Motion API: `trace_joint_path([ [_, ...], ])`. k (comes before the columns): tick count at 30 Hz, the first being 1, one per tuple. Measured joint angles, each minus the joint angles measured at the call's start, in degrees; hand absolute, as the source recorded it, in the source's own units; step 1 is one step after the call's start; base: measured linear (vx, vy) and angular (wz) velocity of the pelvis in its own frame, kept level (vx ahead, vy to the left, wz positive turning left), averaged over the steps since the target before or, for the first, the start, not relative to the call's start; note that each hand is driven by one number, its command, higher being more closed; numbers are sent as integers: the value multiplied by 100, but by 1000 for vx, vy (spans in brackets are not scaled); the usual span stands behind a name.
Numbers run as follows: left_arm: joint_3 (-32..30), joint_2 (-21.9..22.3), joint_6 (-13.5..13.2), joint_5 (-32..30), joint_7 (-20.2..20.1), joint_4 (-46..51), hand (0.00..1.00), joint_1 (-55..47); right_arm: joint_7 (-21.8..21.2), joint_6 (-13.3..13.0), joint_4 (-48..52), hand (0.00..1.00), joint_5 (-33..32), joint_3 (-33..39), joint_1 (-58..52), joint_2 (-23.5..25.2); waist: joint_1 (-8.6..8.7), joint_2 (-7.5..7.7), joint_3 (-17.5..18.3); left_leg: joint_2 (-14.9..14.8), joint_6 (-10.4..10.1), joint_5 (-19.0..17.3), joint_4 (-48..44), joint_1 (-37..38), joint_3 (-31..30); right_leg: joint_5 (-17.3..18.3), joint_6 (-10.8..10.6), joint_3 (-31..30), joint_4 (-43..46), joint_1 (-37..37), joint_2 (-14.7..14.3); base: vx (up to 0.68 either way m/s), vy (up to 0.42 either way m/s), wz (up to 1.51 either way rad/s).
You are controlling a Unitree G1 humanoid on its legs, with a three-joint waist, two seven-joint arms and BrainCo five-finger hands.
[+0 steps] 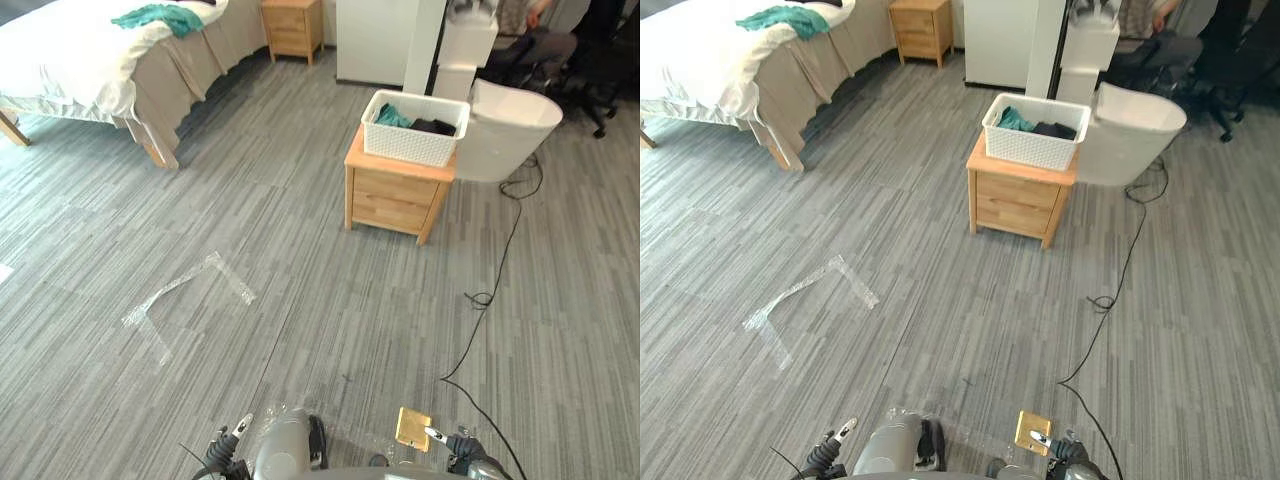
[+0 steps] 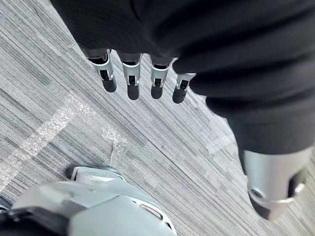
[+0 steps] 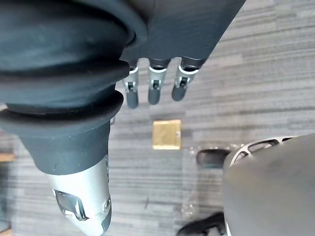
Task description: Pick up the laundry basket with both hands and put the clothes into the washing machine.
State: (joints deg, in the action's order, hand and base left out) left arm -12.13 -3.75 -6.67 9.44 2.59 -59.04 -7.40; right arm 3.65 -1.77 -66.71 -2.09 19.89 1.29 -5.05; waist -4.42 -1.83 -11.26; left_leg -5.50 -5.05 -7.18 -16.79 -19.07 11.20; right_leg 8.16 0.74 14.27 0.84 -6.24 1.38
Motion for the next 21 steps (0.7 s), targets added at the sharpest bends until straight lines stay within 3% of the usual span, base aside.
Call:
trace_joint_path([
  [1, -116, 41, 10, 1, -5, -8, 0, -11, 7, 4, 1, 0, -15, 123, 30, 11, -110, 11, -3, -21, -135, 196, 268, -13, -142, 111, -111, -144, 93, 134, 60, 195, 203, -54],
  [2, -195, 53, 13, 4, -7, -7, 0, -25, 3, 8, 0, 0, -18, 199, 38, 47, -133, 35, -14, 36, -75, 254, 194, -9, -170, 184, -173, -225, 151, 139, 112, 390, 290, -84],
  [3, -424, 92, 15, 17, -12, -2, 0, -53, -2, 12, 1, 0, -70, 392, 12, 173, -284, 144, 13, 122, 144, 154, -118, -42, -162, 454, -414, -369, 616, 224, 248, 389, 212, -65],
  [4, -471, 123, 13, 18, -16, -2, 0, -56, -4, 11, 7, 0, -81, 425, 14, 205, -296, 188, 18, 162, 198, 120, -177, -38, -161, 515, -532, -366, 878, 304, 321, 498, 224, -67],
  [5, -628, 116, 13, 91, -5, 4, 0, -51, -5, -12, 8, 0, -231, 545, 13, 333, -279, 349, 32, 239, 428, -27, -360, 47, -60, 828, -905, -337, 1959, 639, 545, 417, 143, -38],
  [6, -626, 46, 14, 141, -27, 29, 0, -53, -3, -17, 2, 0, -485, 633, 12, 399, -270, 420, 14, 249, 661, -229, -524, 231, 37, 837, -1218, -365, 3284, 1129, 715, 408, 145, -34],
  [7, -597, 22, 18, 144, -37, 53, 0, -54, -2, -17, 2, 0, -575, 647, 4, 420, -261, 443, 14, 249, 667, -340, -590, 323, 62, 735, -1510, -382, 3903, 1324, 767, 403, 110, -24],
  [8, -519, 16, 19, 147, -78, 175, 0, -60, -11, -31, 37, 0, -694, 713, -1, 446, -254, 454, 18, 193, 737, -497, -708, 580, 142, 447, -1642, -367, 5142, 1710, 769, 402, 74, -15],
  [9, -373, -27, 16, 127, -154, 376, 0, -73, -20, -8, 46, 0, -682, 721, 1, 435, -260, 398, 0, 128, 809, -639, -780, 791, 160, 302, -1626, -302, 5845, 1992, 705, 410, 55, -13],
  [11, -306, -35, 12, 116, -245, 643, 0, -5, -35, 18, 184, 0, -682, 717, 59, 445, -238, 416, 8, 97, 785, -801, -645, 1145, 154, 332, -1567, -82, 5937, 2258, 657, 451, 2, -8],
  [13, -240, -39, -11, 111, -257, 764, 0, 121, -37, 3, 459, 0, -689, 667, 100, 445, -199, 354, -14, 27, 708, -925, -498, 1469, 111, 551, -1190, 183, 5318, 2392, 739, 405, -41, 7],
  [14, -141, -54, -13, 107, -255, 768, 0, 214, -38, -23, 532, 0, -696, 590, 171, 415, -92, 318, -35, -1, 674, -957, -423, 1635, -23, 699, -976, 385, 4732, 2450, 913, 319, -93, 46],
  [16, -20, -90, -17, 92, -253, 735, 0, 402, -12, -23, 543, 0, -760, 494, 254, 305, 31, 179, -46, -150, 548, -1027, -424, 1789, -259, 672, -800, 563, 3695, 2561, 1202, 442, -167, 63],
  [18, 83, -95, -27, 84, -229, 711, 0, 560, -6, -21, 550, 0, -825, 450, 282, 194, 52, 70, -109, -387, 358, -1132, -381, 2042, -475, 288, -796, 521, 2637, 2618, 1440, 472, -252, 51],
  [19, 118, -162, -41, 80, -196, 644, 0, 578, -2, -21, 554, 0, -866, 436, 275, 184, 53, 10, -146, -523, 85, -1231, -251, 2363, -585, -108, -856, 443, 1951, 2605, 1576, 520, -315, 33],
  [21, 95, -271, -47, 42, -110, 638, 0, 507, -7, -12, 555, 0, -857, 308, 252, 197, 74, 127, -79, -729, -211, -1343, -72, 2740, -626, -389, -829, 440, 1686, 2582, 1552, 554, -441, 33],
])
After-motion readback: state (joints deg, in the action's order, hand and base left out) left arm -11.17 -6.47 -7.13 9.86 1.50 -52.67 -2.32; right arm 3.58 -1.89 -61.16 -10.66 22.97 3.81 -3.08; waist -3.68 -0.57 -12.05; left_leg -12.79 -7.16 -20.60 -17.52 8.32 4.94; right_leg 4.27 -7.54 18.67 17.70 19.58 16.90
